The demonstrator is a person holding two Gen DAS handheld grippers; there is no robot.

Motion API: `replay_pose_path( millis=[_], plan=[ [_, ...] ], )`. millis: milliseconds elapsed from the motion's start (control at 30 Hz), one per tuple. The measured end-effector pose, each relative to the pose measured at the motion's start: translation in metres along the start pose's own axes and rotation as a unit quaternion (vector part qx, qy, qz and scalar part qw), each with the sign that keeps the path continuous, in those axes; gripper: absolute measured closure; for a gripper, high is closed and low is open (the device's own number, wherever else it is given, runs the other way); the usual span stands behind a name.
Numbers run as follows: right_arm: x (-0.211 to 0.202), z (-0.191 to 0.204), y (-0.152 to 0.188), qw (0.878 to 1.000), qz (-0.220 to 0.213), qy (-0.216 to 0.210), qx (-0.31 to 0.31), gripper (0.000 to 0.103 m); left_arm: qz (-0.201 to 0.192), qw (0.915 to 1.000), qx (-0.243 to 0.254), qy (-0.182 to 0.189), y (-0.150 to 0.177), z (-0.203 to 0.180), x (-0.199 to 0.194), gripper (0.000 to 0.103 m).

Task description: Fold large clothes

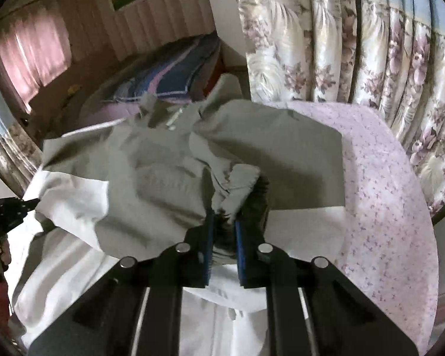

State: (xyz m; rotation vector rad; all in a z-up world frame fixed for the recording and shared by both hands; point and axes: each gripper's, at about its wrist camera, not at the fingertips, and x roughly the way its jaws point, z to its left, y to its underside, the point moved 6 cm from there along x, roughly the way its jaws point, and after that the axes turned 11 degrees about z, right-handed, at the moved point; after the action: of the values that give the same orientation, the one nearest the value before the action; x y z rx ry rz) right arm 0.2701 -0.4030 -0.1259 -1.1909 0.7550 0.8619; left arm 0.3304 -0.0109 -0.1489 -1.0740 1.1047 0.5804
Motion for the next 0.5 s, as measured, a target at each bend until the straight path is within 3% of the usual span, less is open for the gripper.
replay_pose_path(
  millis=[67, 100, 167, 200, 233, 300, 333, 400, 467, 500],
  plan=[
    [-0.003, -0.003, -0.001, 1.0, -0.011, -0.019, 0.005, 0.085, -0.009, 0.9999, -0.01, 0.007, -0.003, 0.002, -0.003, 0.099],
    [-0.006, -0.004, -0.003, 1.0, -0.015, -0.025, 0.007, 0.079, -0.013, 0.9998, -0.013, 0.008, -0.004, 0.004, -0.005, 0.093],
    [-0.011, -0.004, -0.006, 0.999, -0.02, -0.042, 0.009, 0.068, -0.025, 0.9995, -0.019, 0.002, -0.007, 0.011, -0.013, 0.066],
    [-0.01, -0.004, -0.008, 0.999, -0.02, -0.043, 0.01, 0.063, -0.036, 0.9991, -0.024, -0.005, -0.011, 0.014, -0.019, 0.045],
    [-0.007, -0.002, -0.009, 0.999, -0.017, -0.045, 0.008, 0.061, -0.042, 0.9988, -0.026, -0.004, -0.011, 0.016, -0.022, 0.032],
    [0.002, -0.001, -0.012, 0.999, -0.012, -0.045, 0.01, 0.059, -0.054, 0.9982, -0.025, 0.001, -0.018, 0.016, -0.029, 0.027],
    [0.008, -0.001, -0.014, 0.999, -0.005, -0.035, 0.012, 0.059, -0.055, 0.9981, -0.026, -0.002, -0.022, 0.015, -0.029, 0.027],
    [0.007, -0.002, -0.015, 1.0, -0.015, -0.002, 0.003, 0.088, -0.057, 0.9979, -0.03, 0.0, -0.032, 0.013, -0.03, 0.026],
    [-0.014, -0.006, -0.019, 0.998, -0.05, 0.04, -0.003, 0.094, -0.061, 0.9975, -0.034, 0.01, -0.042, 0.011, -0.033, 0.023],
    [-0.029, -0.012, -0.022, 0.994, -0.076, 0.085, -0.005, 0.094, -0.065, 0.9972, -0.035, 0.012, -0.047, 0.008, -0.035, 0.02]
  ],
)
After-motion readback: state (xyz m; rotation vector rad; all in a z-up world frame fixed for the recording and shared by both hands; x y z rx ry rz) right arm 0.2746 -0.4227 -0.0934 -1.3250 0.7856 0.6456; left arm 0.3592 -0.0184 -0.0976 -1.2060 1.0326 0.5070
